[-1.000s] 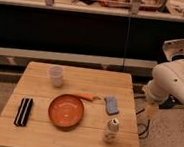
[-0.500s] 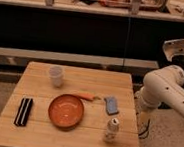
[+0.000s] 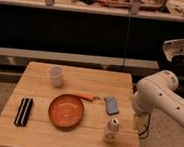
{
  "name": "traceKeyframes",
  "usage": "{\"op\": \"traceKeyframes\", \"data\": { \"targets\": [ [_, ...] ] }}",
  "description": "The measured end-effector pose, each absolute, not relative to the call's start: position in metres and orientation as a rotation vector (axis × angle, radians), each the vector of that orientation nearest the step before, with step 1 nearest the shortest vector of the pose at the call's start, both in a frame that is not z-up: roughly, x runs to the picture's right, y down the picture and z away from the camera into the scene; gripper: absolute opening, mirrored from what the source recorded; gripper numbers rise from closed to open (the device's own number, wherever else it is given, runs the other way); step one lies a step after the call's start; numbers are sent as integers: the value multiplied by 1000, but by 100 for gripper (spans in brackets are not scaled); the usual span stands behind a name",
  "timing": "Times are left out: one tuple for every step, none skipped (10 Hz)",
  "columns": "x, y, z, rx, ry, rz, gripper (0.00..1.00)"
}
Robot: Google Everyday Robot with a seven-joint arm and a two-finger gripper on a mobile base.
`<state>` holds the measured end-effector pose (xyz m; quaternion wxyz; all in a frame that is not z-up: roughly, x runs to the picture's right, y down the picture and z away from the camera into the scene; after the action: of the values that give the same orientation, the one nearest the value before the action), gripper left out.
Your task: Knock the bottle over
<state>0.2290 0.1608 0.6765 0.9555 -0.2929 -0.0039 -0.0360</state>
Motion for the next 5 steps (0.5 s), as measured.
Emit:
{"op": "traceKeyframes", "data": {
  "targets": [
    [228, 164, 675, -597, -11, -80, 80],
    [220, 168, 675, -598, -20, -95, 80],
    [214, 169, 676, -599, -22, -101, 80],
    [210, 170, 677, -599, -24, -105, 80],
    [206, 172, 677, -598, -26, -114, 80]
  ]
}}
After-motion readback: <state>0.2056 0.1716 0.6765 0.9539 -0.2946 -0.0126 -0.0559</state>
